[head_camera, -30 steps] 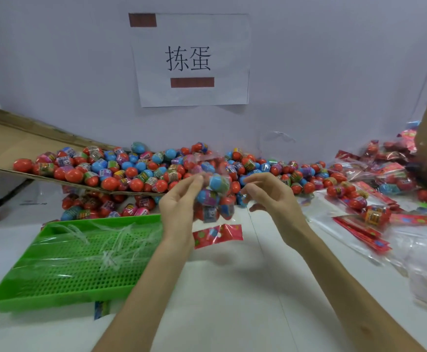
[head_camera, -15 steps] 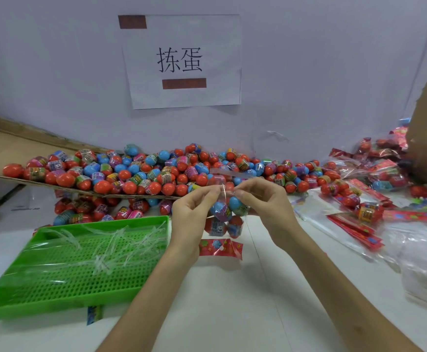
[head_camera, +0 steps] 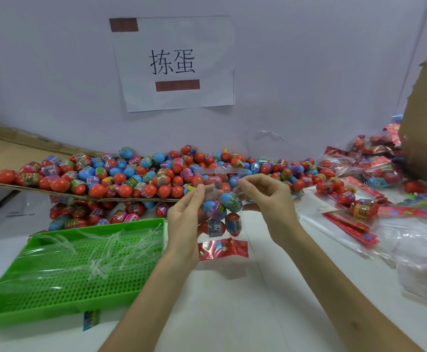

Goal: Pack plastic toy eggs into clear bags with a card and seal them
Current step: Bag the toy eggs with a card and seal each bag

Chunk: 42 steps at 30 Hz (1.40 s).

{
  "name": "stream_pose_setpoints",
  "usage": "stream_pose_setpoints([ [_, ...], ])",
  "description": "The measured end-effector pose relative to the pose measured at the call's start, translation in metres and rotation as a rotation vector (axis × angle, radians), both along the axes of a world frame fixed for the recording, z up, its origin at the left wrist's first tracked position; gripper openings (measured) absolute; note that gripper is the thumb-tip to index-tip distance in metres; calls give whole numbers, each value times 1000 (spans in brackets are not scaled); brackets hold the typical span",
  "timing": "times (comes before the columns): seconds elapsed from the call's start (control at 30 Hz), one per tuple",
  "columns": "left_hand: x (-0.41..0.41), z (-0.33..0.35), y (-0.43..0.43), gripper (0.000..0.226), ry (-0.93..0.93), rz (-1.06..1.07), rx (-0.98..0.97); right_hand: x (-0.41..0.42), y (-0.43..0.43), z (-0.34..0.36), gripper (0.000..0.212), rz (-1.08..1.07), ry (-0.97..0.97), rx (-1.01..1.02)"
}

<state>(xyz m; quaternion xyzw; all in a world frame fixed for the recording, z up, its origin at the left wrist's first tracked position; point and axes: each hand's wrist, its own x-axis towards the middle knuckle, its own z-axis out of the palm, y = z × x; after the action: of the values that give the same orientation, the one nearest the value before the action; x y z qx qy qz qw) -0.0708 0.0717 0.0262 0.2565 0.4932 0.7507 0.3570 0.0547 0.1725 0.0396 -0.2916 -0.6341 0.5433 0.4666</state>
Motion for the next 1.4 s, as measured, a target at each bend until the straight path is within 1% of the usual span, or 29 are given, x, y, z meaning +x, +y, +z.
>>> stream_pose_setpoints([
  [0.07, 1, 1, 0, 27, -15, 17, 24, 1, -1, 1, 6, 6, 18, -9],
  [0.2, -3, 0, 0, 18, -35, 31, 47, 2, -1, 1, 4, -39, 12, 22],
  [0.37, -1, -1, -1, 21, -28, 30, 44, 1, -2, -3, 7, -86, -118, 246],
  [0.43, -1, 0, -1, 17, -30, 42, 36, 1, -2, -4, 6, -99, -131, 275],
  [0.53, -4, 2, -2, 13, -54, 62, 44, 2, 0, -4, 8, -116, -96, 223],
  [0.63, -3, 2, -1, 11, -66, 74, 72, 4, 2, -4, 10, -81, -58, 147],
  [0.7, -2, 1, 0, 13, -85, 83, 96, 2, 5, -6, 10, -66, -72, 118],
  [0.77, -2, -1, 0, 14, -80, 98, 97, -1, 6, -9, 7, -114, -127, 126],
  [0.83, -1, -3, 1, 12, -35, 114, 79, -3, 5, -14, 18, -262, -200, 248],
  [0.9, 2, -6, 2, 12, 8, 134, 67, -2, 0, -16, 25, -355, -194, 480],
  [0.97, 5, -7, 2, 13, 41, 120, 74, -4, -6, -17, 23, -339, -130, 709],
  [1.03, 8, -7, 2, 14, 90, 105, 92, -9, -12, -18, 14, -277, -101, 836],
  [1.1, 8, -7, 1, 15, 162, 105, 116, -14, -17, -18, 16, -231, -122, 889],
  [1.17, 9, -7, -1, 18, 244, 90, 158, -15, -19, -19, 21, -216, -141, 893],
  [1.23, 11, -8, -2, 28, 329, 84, 189, -13, -19, -17, 24, -204, -135, 873],
  [1.3, 13, -9, -2, 33, 394, 85, 204, -11, -18, -15, 24, -201, -133, 853],
  [1.4, 13, -12, -2, 31, 480, 99, 205, -10, -19, -15, 19, -212, -138, 841],
])
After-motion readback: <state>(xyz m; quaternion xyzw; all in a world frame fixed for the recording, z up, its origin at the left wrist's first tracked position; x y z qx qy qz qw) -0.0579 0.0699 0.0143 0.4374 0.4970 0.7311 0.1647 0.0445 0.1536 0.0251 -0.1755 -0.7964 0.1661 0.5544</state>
